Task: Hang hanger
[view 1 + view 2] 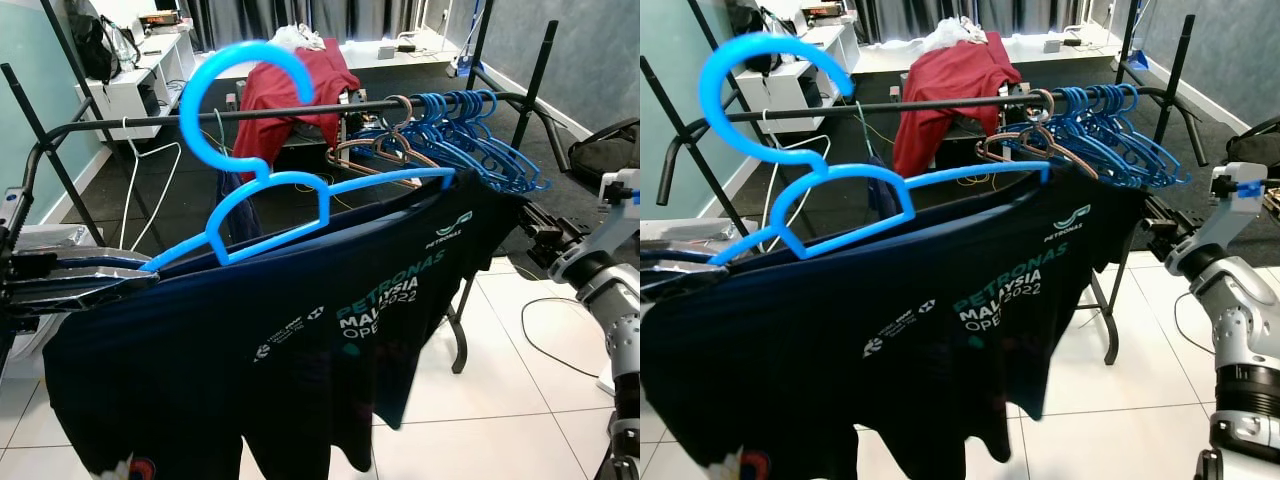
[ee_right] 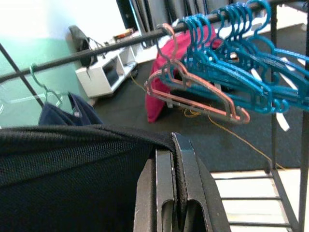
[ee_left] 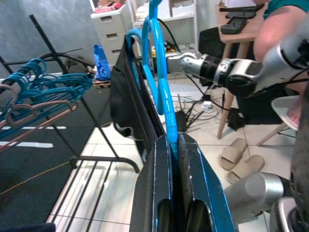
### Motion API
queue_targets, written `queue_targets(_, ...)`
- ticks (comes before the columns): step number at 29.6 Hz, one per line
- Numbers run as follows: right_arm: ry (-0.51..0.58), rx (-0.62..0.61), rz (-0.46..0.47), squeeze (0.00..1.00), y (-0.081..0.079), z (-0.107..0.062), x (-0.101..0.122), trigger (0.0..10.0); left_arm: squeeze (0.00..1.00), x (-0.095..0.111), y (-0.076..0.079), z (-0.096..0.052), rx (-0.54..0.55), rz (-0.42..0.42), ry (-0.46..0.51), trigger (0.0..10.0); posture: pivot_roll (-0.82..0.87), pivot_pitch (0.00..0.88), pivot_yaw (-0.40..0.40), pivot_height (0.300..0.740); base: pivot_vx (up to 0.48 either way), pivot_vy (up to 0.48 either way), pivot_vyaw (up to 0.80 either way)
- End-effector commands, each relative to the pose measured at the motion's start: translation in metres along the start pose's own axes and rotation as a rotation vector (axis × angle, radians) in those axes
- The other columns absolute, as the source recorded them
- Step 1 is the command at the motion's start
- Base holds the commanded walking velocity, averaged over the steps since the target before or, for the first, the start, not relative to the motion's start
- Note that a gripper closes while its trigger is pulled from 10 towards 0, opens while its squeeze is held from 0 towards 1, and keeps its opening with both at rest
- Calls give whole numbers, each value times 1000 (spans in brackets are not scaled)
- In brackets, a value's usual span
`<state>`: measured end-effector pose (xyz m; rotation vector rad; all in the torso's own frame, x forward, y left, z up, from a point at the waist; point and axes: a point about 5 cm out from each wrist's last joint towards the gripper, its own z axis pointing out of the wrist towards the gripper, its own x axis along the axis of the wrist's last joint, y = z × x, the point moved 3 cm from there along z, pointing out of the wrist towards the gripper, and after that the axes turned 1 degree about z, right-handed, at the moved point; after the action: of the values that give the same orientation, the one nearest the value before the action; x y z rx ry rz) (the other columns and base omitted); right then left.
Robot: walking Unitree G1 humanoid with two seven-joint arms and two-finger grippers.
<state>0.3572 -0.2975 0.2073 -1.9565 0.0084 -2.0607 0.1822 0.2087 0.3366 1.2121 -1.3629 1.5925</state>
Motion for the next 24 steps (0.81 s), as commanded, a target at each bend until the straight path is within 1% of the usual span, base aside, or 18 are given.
queue_targets(1, -95, -160, 7, 0, 24, -11, -23, 0, 0, 14, 2, -6, -19, 48, 104, 10000, -57, 0, 20, 740, 0, 0, 0)
queue_targets(3, -144, -99, -7, 0, 11, -6, -37, 0, 0, 16, -11, -5, 73, 73, 133, 10000, -56, 0, 20, 740, 0, 0, 0)
queue_targets(4, -172, -32, -24, 0, -2, -2, -45, 0, 0, 18, -20, -5, 134, 90, 157, 10000, -57, 0, 18, 740, 0, 0, 0)
queue_targets(6, -172, -32, -24, 0, -2, -2, -45, 0, 0, 18, -20, -5, 134, 90, 157, 10000, -57, 0, 18, 740, 0, 0, 0)
queue_targets(7, -186, 37, -25, 0, -17, 0, -51, 0, 0, 19, -28, -4, 191, 98, 183, 10000, -57, 0, 18, 740, 0, 0, 0)
queue_targets(8, -186, 37, -25, 0, -17, 0, -51, 0, 0, 19, -28, -4, 191, 98, 183, 10000, -57, 0, 18, 740, 0, 0, 0)
queue_targets(9, -166, 117, -16, 0, -36, 4, -52, 0, 0, 9, -35, 1, 234, 94, 140, 10000, -55, 0, 17, 740, 0, 0, 0)
queue_targets(10, -166, 117, -16, 0, -36, 4, -52, 0, 0, 9, -35, 1, 234, 94, 140, 10000, -55, 0, 17, 740, 0, 0, 0)
queue_targets(11, -101, 169, 14, 0, -50, 8, -42, 0, 0, -19, -33, 10, 228, 68, -1, 10000, -52, 0, 17, 740, 0, 0, 0)
queue_targets(12, -101, 169, 14, 0, -50, 8, -42, 0, 0, -19, -33, 10, 228, 68, -1, 10000, -52, 0, 17, 740, 0, 0, 0)
queue_targets(13, -52, 193, 36, 0, -57, 11, -34, 0, 0, -39, -29, 14, 208, 47, -103, 10000, -52, 0, 17, 740, 0, 0, 0)
queue_targets(14, 24, 201, 79, 0, -60, 14, -18, 0, 0, -64, -22, 17, 174, 11, -221, 10000, -52, 0, 17, 740, 0, 0, 0)
queue_targets(15, 84, 204, 114, 0, -60, 16, -5, 0, 0, -81, -15, 18, 145, -28, -291, 10000, -55, 0, 17, 740, 0, 0, 0)
queue_targets(17, 136, 207, 144, 0, -59, 16, 7, 0, 0, -94, -10, 18, 126, -65, -338, 10000, -55, 0, 17, 740, 0, 0, 0)
queue_targets(20, 229, 218, 213, 0, -57, 15, 31, 0, 0, -111, -9, 18, 148, -70, -389, 10000, -62, 0, 15, 740, 0, 0, 0)
queue_targets(22, 115, 275, 49, 0, -68, 13, 13, 0, 0, -112, -17, 19, 196, -64, -369, 10000, -72, 0, 13, 740, 0, 0, 0)
queue_targets(23, 115, 275, 49, 0, -68, 13, 13, 0, 0, -112, -17, 19, 196, -64, -369, 10000, -72, 0, 13, 740, 0, 0, 0)
queue_targets(24, 21, 289, 3, 0, -72, 12, -5, 10000, 0, -109, -22, 20, 220, -54, -351, 10000, -73, 0, 12, 740, 0, 0, 0)
